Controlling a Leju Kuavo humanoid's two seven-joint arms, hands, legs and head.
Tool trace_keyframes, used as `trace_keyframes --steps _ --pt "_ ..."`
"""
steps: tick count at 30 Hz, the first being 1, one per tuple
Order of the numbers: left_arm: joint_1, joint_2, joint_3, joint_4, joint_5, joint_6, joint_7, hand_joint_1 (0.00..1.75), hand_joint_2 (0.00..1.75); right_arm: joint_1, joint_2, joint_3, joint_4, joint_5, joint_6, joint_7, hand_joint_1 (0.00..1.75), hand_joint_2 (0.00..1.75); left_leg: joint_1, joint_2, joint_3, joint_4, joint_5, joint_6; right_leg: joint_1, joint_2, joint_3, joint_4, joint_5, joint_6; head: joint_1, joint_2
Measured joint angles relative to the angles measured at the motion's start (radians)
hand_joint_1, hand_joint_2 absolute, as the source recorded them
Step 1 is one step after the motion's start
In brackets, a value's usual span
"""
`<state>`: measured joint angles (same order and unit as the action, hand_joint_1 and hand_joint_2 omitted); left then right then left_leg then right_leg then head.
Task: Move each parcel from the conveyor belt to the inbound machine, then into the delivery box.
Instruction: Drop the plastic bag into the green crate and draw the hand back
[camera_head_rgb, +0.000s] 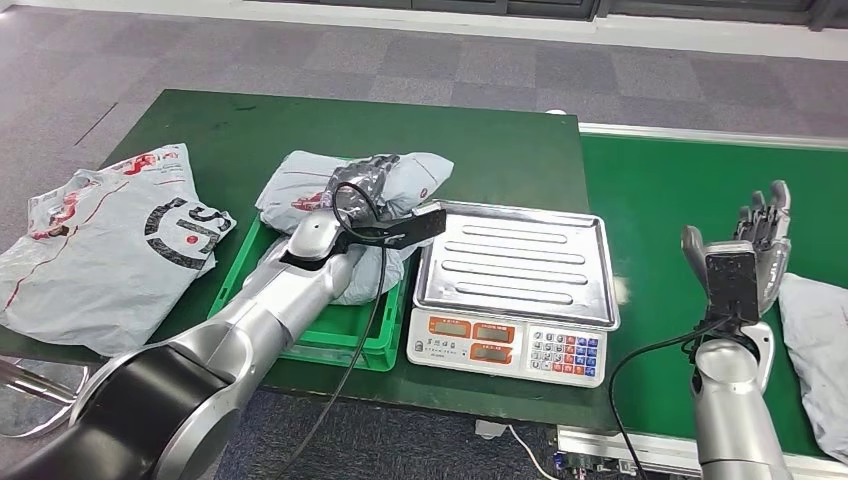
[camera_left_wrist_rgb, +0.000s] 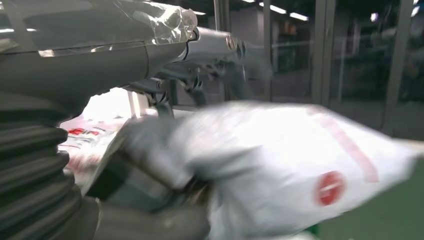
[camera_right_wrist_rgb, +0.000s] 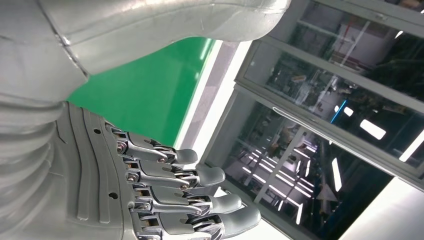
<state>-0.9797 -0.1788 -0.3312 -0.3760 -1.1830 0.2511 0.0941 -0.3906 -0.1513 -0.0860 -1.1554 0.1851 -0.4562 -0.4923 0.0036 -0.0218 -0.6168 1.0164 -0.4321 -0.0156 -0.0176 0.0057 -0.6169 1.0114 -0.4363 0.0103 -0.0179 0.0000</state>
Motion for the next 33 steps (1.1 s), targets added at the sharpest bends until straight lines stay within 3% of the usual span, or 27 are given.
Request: trace_keyframes --steps 6,18,28,31,33 --pt "0.001 -0.009 0.067 -0.048 0.050 0.127 -0.050 0.00 1.75 0.000 0.014 -0.008 -0.002 0.024 0.015 0.020 0.00 1.75 0.000 0.000 0.000 0.000 0.000 0.000 0.000 0.000 0.000 0.000 0.000 0.000 0.000 0.000" --pt "0.003 -0.011 0.089 -0.077 0.058 0.145 -0.059 0.00 1.75 0.000 0.022 -0.008 -0.002 0.025 0.020 0.027 0.00 1.75 0.000 0.000 0.000 0.000 0.000 0.000 0.000 0.000 0.000 0.000 0.000 0.000 0.000 0.000" --pt "0.013 -0.032 0.139 -0.176 0.218 0.282 -0.222 0.00 1.75 -0.001 0.023 -0.008 0.004 0.060 0.037 0.044 0.00 1.75 0.000 0.000 0.000 0.000 0.000 0.000 0.000 0.000 0.000 0.000 0.000 0.000 0.000 0.000" --pt "0.017 -0.048 0.152 -0.220 0.361 0.197 -0.287 0.00 1.75 -0.010 0.026 -0.008 0.017 0.084 0.031 0.051 0.00 1.75 0.000 0.000 0.000 0.000 0.000 0.000 0.000 0.000 0.000 0.000 0.000 0.000 0.000 0.000" --pt "0.018 -0.068 0.165 -0.228 0.526 0.016 -0.339 0.00 1.75 -0.024 0.025 -0.009 0.036 0.106 0.026 0.055 0.00 1.75 0.000 0.000 0.000 0.000 0.000 0.000 0.000 0.000 0.000 0.000 0.000 0.000 0.000 0.000"
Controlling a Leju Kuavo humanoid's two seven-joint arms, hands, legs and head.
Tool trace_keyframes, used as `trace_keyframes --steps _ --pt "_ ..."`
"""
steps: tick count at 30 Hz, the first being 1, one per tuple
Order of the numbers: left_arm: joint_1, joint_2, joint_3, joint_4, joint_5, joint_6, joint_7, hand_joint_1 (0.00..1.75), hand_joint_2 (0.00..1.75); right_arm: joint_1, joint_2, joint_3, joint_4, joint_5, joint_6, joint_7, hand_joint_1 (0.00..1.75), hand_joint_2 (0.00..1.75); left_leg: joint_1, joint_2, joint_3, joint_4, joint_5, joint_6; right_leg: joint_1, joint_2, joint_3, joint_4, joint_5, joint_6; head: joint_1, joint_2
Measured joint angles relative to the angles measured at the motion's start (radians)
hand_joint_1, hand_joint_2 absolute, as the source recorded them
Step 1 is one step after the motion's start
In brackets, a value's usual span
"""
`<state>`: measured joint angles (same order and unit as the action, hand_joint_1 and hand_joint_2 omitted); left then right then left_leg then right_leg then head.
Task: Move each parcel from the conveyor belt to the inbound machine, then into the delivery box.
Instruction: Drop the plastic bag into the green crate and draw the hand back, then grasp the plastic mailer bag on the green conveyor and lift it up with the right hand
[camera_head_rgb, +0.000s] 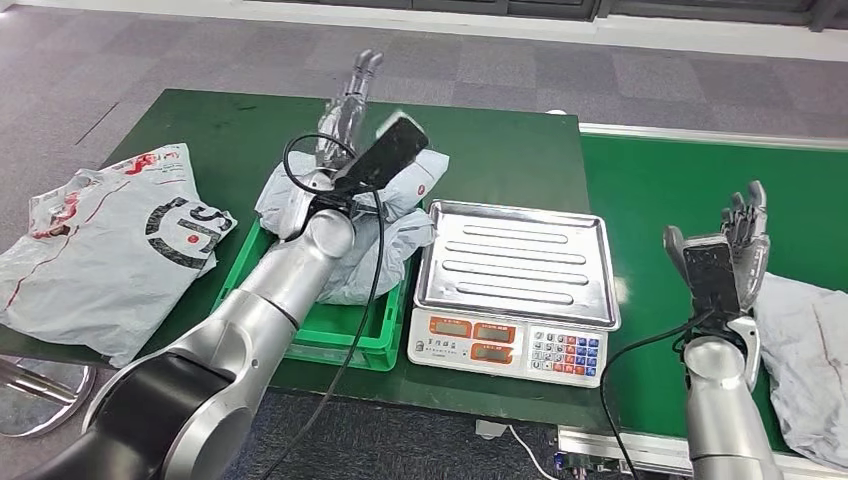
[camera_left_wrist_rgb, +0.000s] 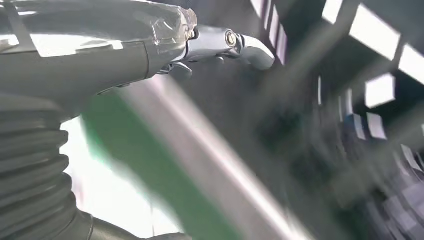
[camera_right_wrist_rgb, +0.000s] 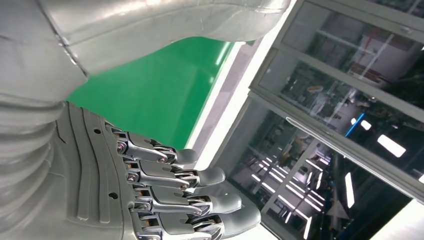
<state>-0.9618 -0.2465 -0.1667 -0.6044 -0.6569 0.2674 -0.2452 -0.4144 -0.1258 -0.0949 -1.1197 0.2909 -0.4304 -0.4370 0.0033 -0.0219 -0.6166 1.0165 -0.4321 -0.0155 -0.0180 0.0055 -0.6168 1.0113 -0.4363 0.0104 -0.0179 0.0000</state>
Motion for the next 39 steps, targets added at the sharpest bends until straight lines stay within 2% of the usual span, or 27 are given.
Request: trace_keyframes --steps 2,3,6,9,13,17,21,23,26,28,32,34,39 --pt "0.003 -0.022 0.008 0.011 0.151 -0.197 -0.046 0.00 1.75 -0.018 -0.002 -0.001 0.028 0.020 -0.007 0.002 0.00 1.75 0.000 0.000 0.000 0.000 0.000 0.000 0.000 0.000 0.000 0.000 0.000 0.000 0.000 0.000" --pt "0.006 -0.032 0.011 0.022 0.212 -0.267 -0.064 0.00 1.75 -0.026 -0.004 -0.001 0.042 0.028 -0.011 0.005 0.00 1.75 0.000 0.000 0.000 0.000 0.000 0.000 0.000 0.000 0.000 0.000 0.000 0.000 0.000 0.000" --pt "0.019 -0.065 0.028 0.058 0.386 -0.409 -0.108 0.00 1.75 -0.043 -0.013 -0.001 0.077 0.047 -0.019 0.011 0.00 1.75 -0.001 0.001 0.000 0.000 0.000 0.000 -0.001 0.000 0.000 0.000 0.000 0.000 0.000 0.000" --pt "0.040 -0.084 0.036 0.088 0.524 -0.505 -0.121 0.00 1.75 -0.045 -0.030 -0.001 0.108 0.046 -0.027 0.004 0.00 1.75 -0.001 0.000 0.000 0.000 -0.001 0.001 0.000 0.000 0.000 0.000 0.000 0.000 0.000 0.000" --pt "0.061 -0.089 0.036 0.113 0.585 -0.525 -0.123 0.00 1.75 -0.045 -0.050 -0.001 0.145 0.033 -0.032 -0.009 0.00 1.75 0.000 0.001 0.000 0.000 -0.001 0.000 0.000 0.000 -0.001 0.000 0.000 0.000 0.000 0.000" --pt "0.069 -0.090 0.029 0.133 0.644 -0.498 -0.097 0.00 0.00 -0.050 -0.072 0.010 0.186 0.054 -0.083 -0.004 0.00 1.75 0.000 0.001 0.000 0.000 -0.001 0.000 0.000 0.001 -0.001 0.000 0.000 0.000 0.000 0.000" --pt "0.082 -0.091 -0.024 0.148 0.774 -0.478 -0.071 0.00 0.00 -0.087 -0.107 0.048 0.285 0.259 -0.232 0.100 0.00 1.75 0.000 0.001 0.000 0.000 -0.001 0.000 0.000 0.001 -0.001 0.000 0.000 0.000 0.000 0.000" --pt "0.090 -0.091 -0.067 0.152 0.819 -0.468 -0.068 0.00 0.00 -0.098 -0.125 0.054 0.330 0.364 -0.258 0.165 0.00 1.75 -0.001 0.000 0.000 0.001 -0.001 0.001 0.000 0.000 -0.001 0.000 0.000 0.000 0.000 0.000" --pt "0.098 -0.091 -0.117 0.156 0.843 -0.460 -0.067 0.00 0.00 -0.097 -0.144 0.054 0.376 0.425 -0.264 0.204 0.00 1.75 -0.001 -0.001 -0.001 0.001 -0.001 0.001 -0.001 -0.001 -0.001 0.000 0.000 0.000 0.000 0.000" --pt "0.101 -0.091 -0.140 0.158 0.846 -0.458 -0.067 0.00 0.87 -0.096 -0.152 0.054 0.395 0.432 -0.265 0.208 0.00 1.75 -0.001 0.000 -0.001 0.001 -0.001 0.001 -0.001 0.000 -0.001 0.000 0.000 0.000 0.000 0.000" --pt "0.102 -0.091 -0.166 0.161 0.843 -0.449 -0.065 0.00 0.87 -0.096 -0.162 0.054 0.417 0.461 -0.266 0.235 0.00 1.75 -0.001 0.001 -0.001 0.001 -0.001 0.001 0.000 0.001 -0.002 0.000 0.000 0.000 0.000 0.000" --pt "0.102 -0.090 -0.178 0.164 0.821 -0.419 -0.067 0.00 1.75 -0.088 -0.170 0.049 0.425 0.534 -0.266 0.302 0.00 1.75 0.000 0.001 0.000 0.001 -0.001 0.001 0.000 0.000 -0.002 0.000 0.000 0.000 0.000 0.000" --pt "0.102 -0.090 -0.214 0.168 0.750 -0.328 -0.070 0.00 1.75 -0.046 -0.204 -0.001 0.471 0.780 -0.261 0.503 0.00 1.75 -0.001 0.000 -0.001 0.001 -0.001 0.001 -0.001 -0.001 -0.002 0.000 0.000 0.000 0.000 0.000"
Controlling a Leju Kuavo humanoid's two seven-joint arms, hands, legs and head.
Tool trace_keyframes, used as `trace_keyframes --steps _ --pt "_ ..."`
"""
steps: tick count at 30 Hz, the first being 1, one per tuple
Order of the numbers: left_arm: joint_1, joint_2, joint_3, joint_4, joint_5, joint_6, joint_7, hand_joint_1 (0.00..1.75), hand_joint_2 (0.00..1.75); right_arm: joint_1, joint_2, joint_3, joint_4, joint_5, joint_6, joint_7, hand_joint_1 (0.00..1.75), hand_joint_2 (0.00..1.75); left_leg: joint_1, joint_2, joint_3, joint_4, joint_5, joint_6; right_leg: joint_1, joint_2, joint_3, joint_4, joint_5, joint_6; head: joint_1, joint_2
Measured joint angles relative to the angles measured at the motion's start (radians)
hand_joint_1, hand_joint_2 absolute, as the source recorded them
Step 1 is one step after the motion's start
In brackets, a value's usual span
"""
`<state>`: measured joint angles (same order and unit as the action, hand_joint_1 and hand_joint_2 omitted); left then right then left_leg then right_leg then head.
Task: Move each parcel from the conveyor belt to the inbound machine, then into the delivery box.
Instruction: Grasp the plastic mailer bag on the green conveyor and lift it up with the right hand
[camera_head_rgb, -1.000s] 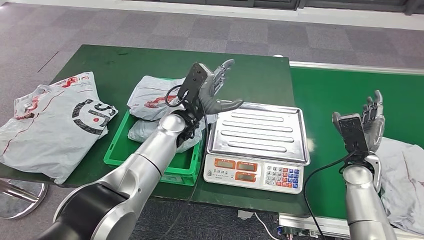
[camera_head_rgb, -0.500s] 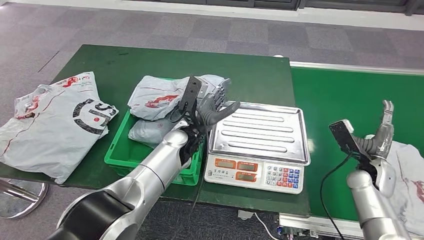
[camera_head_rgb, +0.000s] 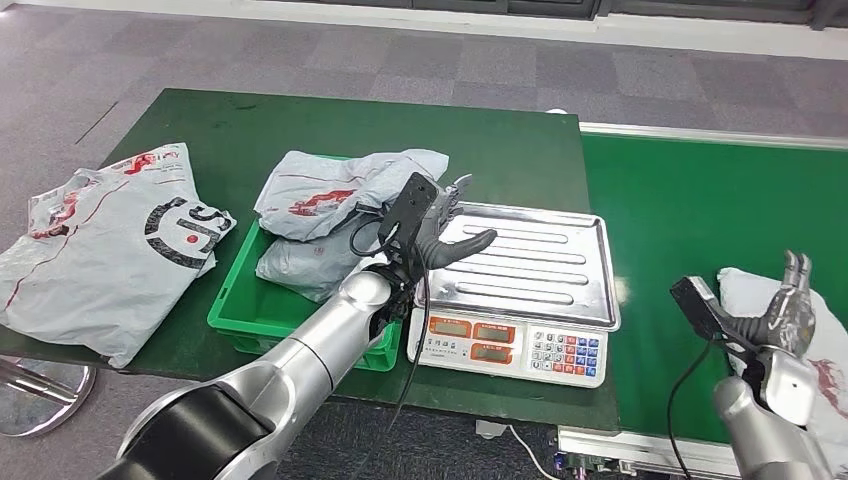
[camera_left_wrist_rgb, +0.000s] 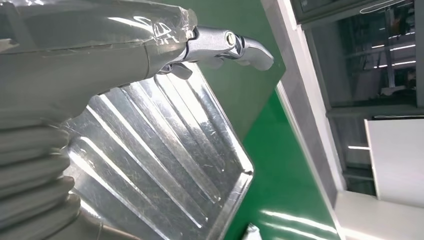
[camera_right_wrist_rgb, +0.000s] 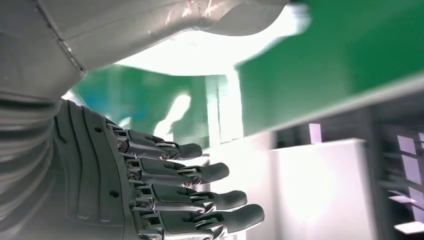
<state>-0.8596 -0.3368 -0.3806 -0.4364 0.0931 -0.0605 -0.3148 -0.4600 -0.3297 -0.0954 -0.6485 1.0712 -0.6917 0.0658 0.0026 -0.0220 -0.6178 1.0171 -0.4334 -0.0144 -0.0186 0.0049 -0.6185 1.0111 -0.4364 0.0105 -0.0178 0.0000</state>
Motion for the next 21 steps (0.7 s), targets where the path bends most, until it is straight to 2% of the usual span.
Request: trace_keyframes --steps 4,13,16,19,21 --pt "-0.003 0.000 -0.032 0.000 0.011 0.053 0.022 0.00 1.75 -0.001 -0.042 -0.015 0.080 0.107 0.072 0.118 0.00 1.75 -0.001 0.001 0.000 0.000 0.000 0.000 -0.001 0.001 0.000 0.000 0.000 0.000 0.000 0.000" --pt "-0.021 0.000 -0.088 0.007 0.067 0.095 0.024 0.00 1.75 -0.018 -0.120 -0.021 0.218 0.260 0.364 0.311 0.00 1.75 -0.001 0.001 0.000 0.000 0.000 0.000 -0.001 0.000 0.000 0.000 0.000 0.000 0.000 0.000" --pt "-0.023 0.000 -0.088 0.013 0.067 0.102 0.019 0.00 1.75 -0.033 -0.137 -0.021 0.246 0.283 0.471 0.332 0.00 1.75 -0.001 0.001 0.000 0.000 0.000 0.000 -0.001 0.001 0.000 0.000 0.000 0.000 0.000 0.000" --pt "-0.024 0.001 -0.088 0.019 0.062 0.109 0.018 0.00 1.75 -0.062 -0.145 -0.021 0.267 0.294 0.566 0.302 0.00 1.75 -0.001 0.001 0.000 0.000 0.000 0.000 -0.001 0.001 0.000 0.000 0.000 0.000 0.000 0.000" --pt "-0.024 0.002 -0.088 0.022 0.055 0.110 0.016 0.00 1.75 -0.088 -0.146 -0.021 0.279 0.291 0.632 0.259 0.13 1.75 -0.001 0.002 0.000 0.000 0.000 0.001 -0.001 0.001 0.000 0.000 0.000 0.000 0.000 0.000"
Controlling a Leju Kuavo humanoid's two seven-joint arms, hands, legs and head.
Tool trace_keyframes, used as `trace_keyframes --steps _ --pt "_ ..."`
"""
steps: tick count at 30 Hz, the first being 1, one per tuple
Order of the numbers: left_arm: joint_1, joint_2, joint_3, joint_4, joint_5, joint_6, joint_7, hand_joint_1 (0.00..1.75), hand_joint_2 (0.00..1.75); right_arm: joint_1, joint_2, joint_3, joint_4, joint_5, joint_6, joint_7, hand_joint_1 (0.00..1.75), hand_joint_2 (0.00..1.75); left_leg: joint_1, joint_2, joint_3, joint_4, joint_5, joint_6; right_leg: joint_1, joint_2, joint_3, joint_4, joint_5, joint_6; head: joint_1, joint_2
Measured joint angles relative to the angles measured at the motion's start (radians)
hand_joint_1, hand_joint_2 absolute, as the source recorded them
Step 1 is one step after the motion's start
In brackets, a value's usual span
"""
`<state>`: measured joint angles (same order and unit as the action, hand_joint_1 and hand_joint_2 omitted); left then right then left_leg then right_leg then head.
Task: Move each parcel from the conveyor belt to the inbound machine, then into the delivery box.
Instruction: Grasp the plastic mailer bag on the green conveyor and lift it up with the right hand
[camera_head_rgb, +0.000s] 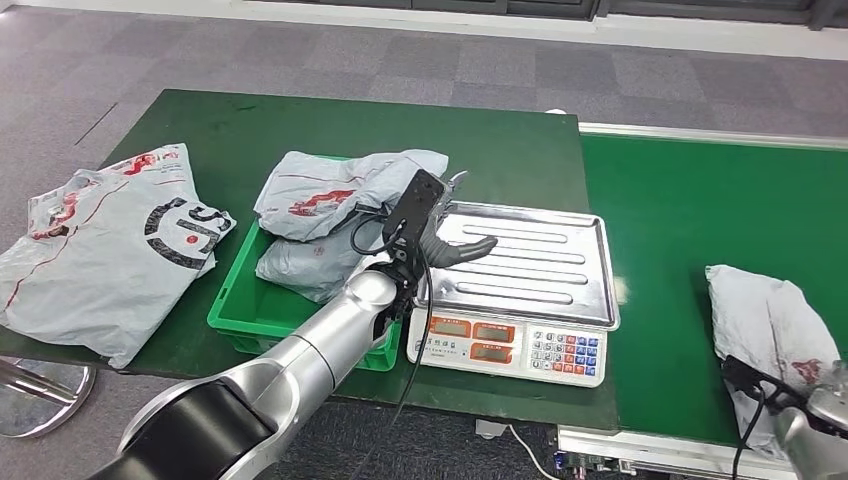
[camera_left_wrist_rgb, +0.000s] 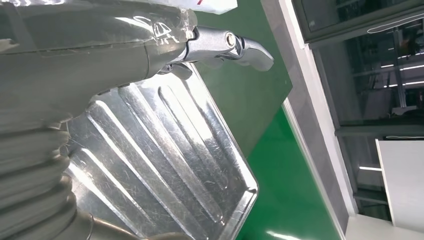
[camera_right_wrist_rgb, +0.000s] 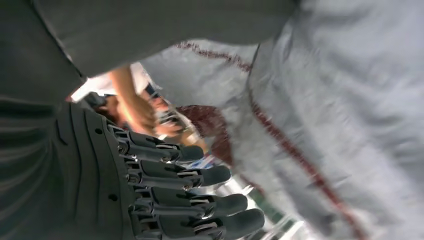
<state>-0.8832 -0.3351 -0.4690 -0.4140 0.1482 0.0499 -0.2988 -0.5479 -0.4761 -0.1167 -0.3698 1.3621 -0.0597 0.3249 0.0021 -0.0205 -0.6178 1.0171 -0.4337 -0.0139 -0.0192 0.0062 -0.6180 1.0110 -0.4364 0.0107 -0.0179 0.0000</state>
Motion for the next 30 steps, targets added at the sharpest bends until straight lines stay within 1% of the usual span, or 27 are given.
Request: trace_keyframes --steps 2,4,9,14,19,27,29,30 --pt "0.000 0.002 0.000 0.002 -0.007 0.001 -0.003 0.00 1.75 -0.023 0.000 0.000 0.008 -0.008 0.047 -0.034 1.00 1.75 0.000 0.000 0.000 0.000 0.000 0.000 0.000 0.000 0.000 0.000 0.000 0.000 0.000 0.000" --pt "0.000 0.004 0.000 0.002 -0.014 0.001 -0.006 0.00 1.75 -0.044 0.003 0.000 0.013 -0.021 0.082 -0.060 1.75 1.75 0.000 0.000 0.000 0.000 0.000 0.000 0.000 0.000 0.000 0.000 0.000 0.000 0.000 0.000" --pt "0.000 0.006 0.000 0.003 -0.038 0.006 -0.010 0.00 1.75 -0.097 0.021 0.000 0.029 -0.042 0.156 -0.096 1.75 1.75 0.000 0.000 0.000 0.000 0.001 0.000 0.000 0.000 0.000 0.000 0.000 0.000 0.000 0.000" --pt "0.001 0.007 0.000 0.004 -0.058 0.013 -0.010 0.00 1.75 -0.135 0.048 0.000 0.041 -0.048 0.181 -0.103 1.75 1.75 0.000 0.000 0.000 0.000 0.001 0.000 0.000 0.000 0.000 0.000 0.000 0.000 0.000 0.000" --pt "0.001 0.007 0.000 0.006 -0.067 0.016 -0.010 0.00 1.75 -0.158 0.076 0.000 0.051 -0.051 0.197 -0.094 1.75 1.75 0.000 -0.001 0.000 0.000 0.001 0.000 0.000 0.000 0.000 0.000 0.000 0.000 0.000 0.000" --pt "0.001 0.007 0.000 0.008 -0.070 0.017 -0.009 0.00 1.75 -0.173 0.098 0.000 0.060 -0.053 0.193 -0.089 1.75 1.75 0.000 -0.001 -0.001 0.000 0.001 0.000 0.000 -0.001 0.001 0.000 0.000 0.000 0.000 0.000" --pt "0.001 0.007 0.000 0.008 -0.074 0.022 -0.010 0.00 1.75 -0.180 0.104 0.000 0.060 -0.060 0.159 -0.094 1.75 1.75 0.000 -0.001 -0.001 0.000 0.001 0.000 0.000 -0.001 0.000 0.000 0.000 0.000 0.000 0.000" --pt "0.001 0.007 0.000 0.008 -0.075 0.026 -0.010 0.00 1.75 -0.186 0.108 0.000 0.060 -0.067 0.118 -0.101 1.75 1.75 0.000 -0.001 -0.001 0.000 0.001 0.000 0.000 -0.001 0.000 0.000 0.001 0.000 0.000 0.000"
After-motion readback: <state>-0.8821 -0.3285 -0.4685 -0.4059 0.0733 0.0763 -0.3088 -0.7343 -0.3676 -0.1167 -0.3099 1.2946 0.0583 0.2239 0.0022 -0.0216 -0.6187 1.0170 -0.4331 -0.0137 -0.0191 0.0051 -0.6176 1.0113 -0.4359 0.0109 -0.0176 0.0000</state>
